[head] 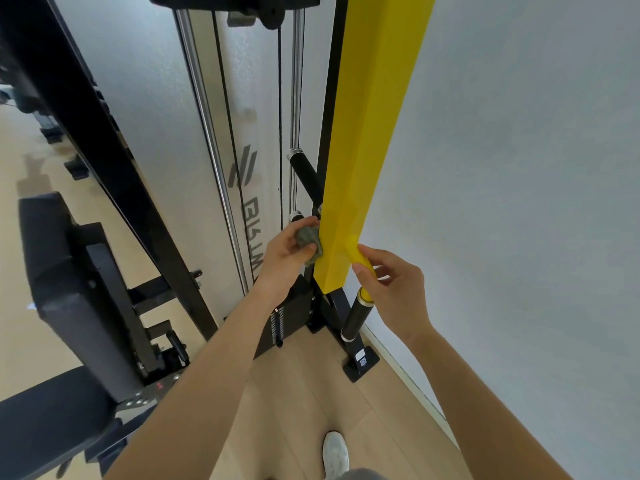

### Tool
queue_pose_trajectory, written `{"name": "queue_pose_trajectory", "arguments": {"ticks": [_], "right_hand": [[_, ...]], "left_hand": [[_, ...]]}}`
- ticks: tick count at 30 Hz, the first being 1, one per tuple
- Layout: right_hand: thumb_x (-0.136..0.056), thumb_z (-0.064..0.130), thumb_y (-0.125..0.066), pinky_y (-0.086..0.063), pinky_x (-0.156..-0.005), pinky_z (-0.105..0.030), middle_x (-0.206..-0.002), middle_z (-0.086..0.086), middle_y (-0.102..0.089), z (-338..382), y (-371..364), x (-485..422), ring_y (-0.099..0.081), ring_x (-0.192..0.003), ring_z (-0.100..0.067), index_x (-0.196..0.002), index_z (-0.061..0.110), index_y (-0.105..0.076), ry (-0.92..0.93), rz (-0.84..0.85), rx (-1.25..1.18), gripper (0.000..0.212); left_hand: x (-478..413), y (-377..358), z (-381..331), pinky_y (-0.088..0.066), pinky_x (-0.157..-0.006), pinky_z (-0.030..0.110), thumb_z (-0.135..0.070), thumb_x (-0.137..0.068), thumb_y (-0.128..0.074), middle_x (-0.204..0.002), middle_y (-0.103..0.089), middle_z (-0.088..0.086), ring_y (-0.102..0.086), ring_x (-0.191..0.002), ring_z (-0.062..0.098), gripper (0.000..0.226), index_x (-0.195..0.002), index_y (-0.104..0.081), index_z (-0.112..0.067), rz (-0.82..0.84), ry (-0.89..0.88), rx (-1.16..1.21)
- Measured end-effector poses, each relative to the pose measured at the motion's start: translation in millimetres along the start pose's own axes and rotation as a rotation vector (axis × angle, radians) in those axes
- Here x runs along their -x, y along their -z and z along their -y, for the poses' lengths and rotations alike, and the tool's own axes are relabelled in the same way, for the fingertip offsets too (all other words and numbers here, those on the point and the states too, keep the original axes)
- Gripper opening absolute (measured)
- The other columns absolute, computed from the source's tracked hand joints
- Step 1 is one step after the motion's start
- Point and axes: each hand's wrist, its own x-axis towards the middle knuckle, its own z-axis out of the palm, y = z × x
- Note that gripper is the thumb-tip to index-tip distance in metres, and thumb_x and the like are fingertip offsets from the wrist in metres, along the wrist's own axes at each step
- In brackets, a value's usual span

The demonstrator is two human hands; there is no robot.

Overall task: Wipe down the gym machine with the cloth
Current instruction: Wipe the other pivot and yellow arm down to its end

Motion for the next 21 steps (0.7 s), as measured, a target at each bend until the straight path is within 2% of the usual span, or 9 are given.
{"name": "queue_pose_trajectory", "arguments": {"ticks": [5,8,11,14,18,21], "right_hand": [[-0.091,0.025,-0.073,-0.051,-0.069,-0.012,-0.108,0.008,-0.073,0.7,1.8,4.0,-0.063,-0.083,-0.009,-0.12,0.023,-0.074,-0.007,-0.011,0.009,0.029],[-0.091,0.026,-0.073,-0.05,-0.069,-0.01,-0.108,0.009,-0.073,1.7,1.9,7.1,-0.063,-0.082,-0.008,-0.119,0.024,-0.074,-0.007,-0.018,0.018,0.029],[-0.091,0.027,-0.073,-0.051,-0.07,-0.011,-0.109,0.012,-0.072,2.3,2.0,8.6,-0.063,-0.083,-0.008,-0.119,0.027,-0.073,-0.013,-0.02,0.011,0.028],[-0.091,0.029,-0.072,-0.055,-0.073,-0.017,-0.108,0.014,-0.072,3.3,2.4,9.5,-0.065,-0.085,-0.01,-0.119,0.029,-0.072,-0.008,-0.014,0.015,0.028],[-0.092,0.028,-0.072,-0.055,-0.075,-0.02,-0.11,0.011,-0.073,5.6,1.6,9.3,-0.065,-0.085,-0.011,-0.12,0.027,-0.073,-0.016,-0.019,0.023,0.028],[-0.093,0.029,-0.071,-0.053,-0.074,-0.019,-0.113,0.009,-0.073,5.6,1.2,8.6,-0.063,-0.085,-0.01,-0.121,0.026,-0.073,-0.021,-0.024,0.039,0.028]], "left_hand": [[4.0,11.6,13.3,-0.052,-0.083,0.011,-0.002,-0.098,-0.059,-0.123,-0.064,-0.002,-0.062,-0.109,0.002,0.041,-0.132,-0.058,-0.027,0.141,0.055,-0.197],[4.6,21.5,22.9,-0.052,-0.089,0.018,-0.004,-0.098,-0.06,-0.123,-0.064,0.002,-0.061,-0.109,0.007,0.04,-0.131,-0.059,-0.026,0.189,0.089,-0.35],[5.3,23.6,22.9,-0.059,-0.093,0.036,0.003,-0.098,-0.057,-0.123,-0.063,0.008,-0.066,-0.113,0.023,0.038,-0.128,-0.063,-0.019,0.214,0.15,-0.267],[3.6,18.8,12.4,-0.06,-0.091,0.034,0.008,-0.097,-0.056,-0.125,-0.063,0.01,-0.066,-0.115,0.026,0.038,-0.122,-0.065,-0.018,0.164,0.121,-0.185],[-4.6,18.1,-2.8,-0.056,-0.098,0.035,0.006,-0.093,-0.062,-0.126,-0.065,0.003,-0.064,-0.117,0.021,0.043,-0.123,-0.067,-0.025,0.122,0.028,-0.212],[-3.2,17.1,-14.5,-0.053,-0.096,0.023,0.008,-0.088,-0.068,-0.123,-0.067,-0.001,-0.063,-0.115,0.013,0.046,-0.124,-0.068,-0.021,0.112,-0.027,-0.158]]}}
